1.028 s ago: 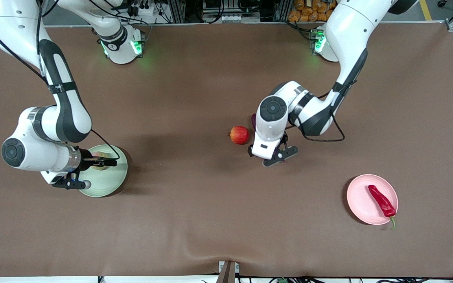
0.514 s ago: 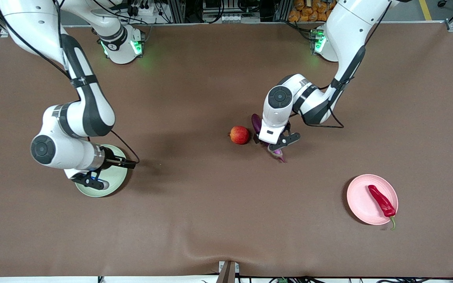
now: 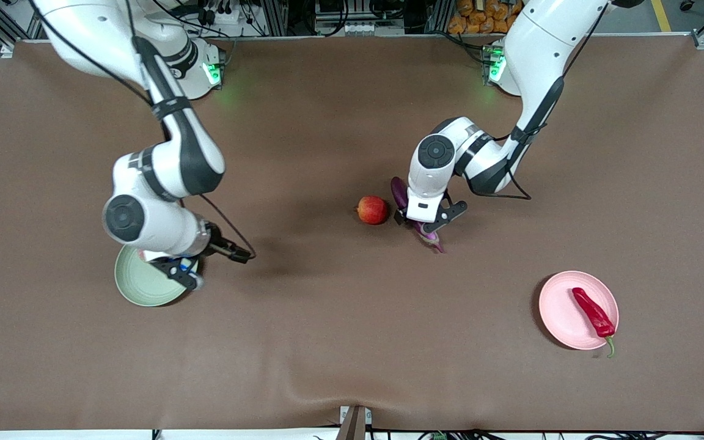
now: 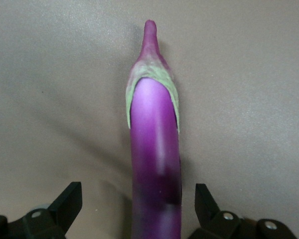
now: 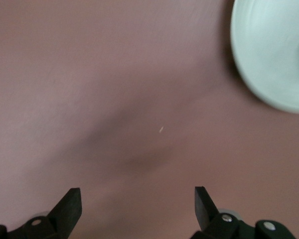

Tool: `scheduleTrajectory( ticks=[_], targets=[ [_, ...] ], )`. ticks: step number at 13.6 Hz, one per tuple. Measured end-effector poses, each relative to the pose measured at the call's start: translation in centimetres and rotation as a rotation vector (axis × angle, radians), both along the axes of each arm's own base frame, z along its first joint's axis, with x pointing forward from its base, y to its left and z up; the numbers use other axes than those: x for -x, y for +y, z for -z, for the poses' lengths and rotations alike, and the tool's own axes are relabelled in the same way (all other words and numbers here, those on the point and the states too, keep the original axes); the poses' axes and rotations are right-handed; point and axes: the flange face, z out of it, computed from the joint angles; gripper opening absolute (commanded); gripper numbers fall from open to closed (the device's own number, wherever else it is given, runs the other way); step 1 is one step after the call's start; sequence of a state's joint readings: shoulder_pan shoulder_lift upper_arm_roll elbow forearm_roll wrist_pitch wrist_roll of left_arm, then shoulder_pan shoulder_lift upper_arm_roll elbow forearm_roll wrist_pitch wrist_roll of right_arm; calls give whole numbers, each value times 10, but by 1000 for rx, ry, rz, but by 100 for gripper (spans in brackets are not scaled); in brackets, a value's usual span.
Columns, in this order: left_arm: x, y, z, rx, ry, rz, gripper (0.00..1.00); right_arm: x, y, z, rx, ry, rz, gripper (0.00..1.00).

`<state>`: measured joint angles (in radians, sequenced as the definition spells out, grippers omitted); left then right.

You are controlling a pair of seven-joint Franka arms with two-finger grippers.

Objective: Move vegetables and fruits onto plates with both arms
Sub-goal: 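Carry the eggplant to the pink plate while the right gripper reaches the apple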

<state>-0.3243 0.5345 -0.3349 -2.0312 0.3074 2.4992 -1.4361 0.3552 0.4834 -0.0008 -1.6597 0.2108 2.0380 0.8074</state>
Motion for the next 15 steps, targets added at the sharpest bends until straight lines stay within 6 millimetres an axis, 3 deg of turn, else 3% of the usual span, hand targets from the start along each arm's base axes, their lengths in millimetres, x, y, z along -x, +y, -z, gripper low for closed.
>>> scheduleTrajectory(
  ticks=[1, 2, 6, 9, 11, 15],
  targets=[
    [-1, 1, 0, 1, -2, -4, 39, 5, 12, 1, 0, 7, 10, 100],
    [-3, 3, 0, 1, -3, -7, 2, 6, 15, 3, -5, 13, 19, 100],
    [-13, 4, 1, 0, -36, 12, 0, 3, 7, 9, -7, 23, 41, 100],
    [-48, 18, -18, 5, -103, 33, 0, 6, 15, 10, -12, 31, 59, 100],
    [-91, 48, -48, 13, -156, 59, 0, 15, 45, 8, -9, 24, 111, 100],
    [-167, 143, -108, -32, -215, 127, 0, 56, 150, 23, -97, 23, 286, 100]
  ],
)
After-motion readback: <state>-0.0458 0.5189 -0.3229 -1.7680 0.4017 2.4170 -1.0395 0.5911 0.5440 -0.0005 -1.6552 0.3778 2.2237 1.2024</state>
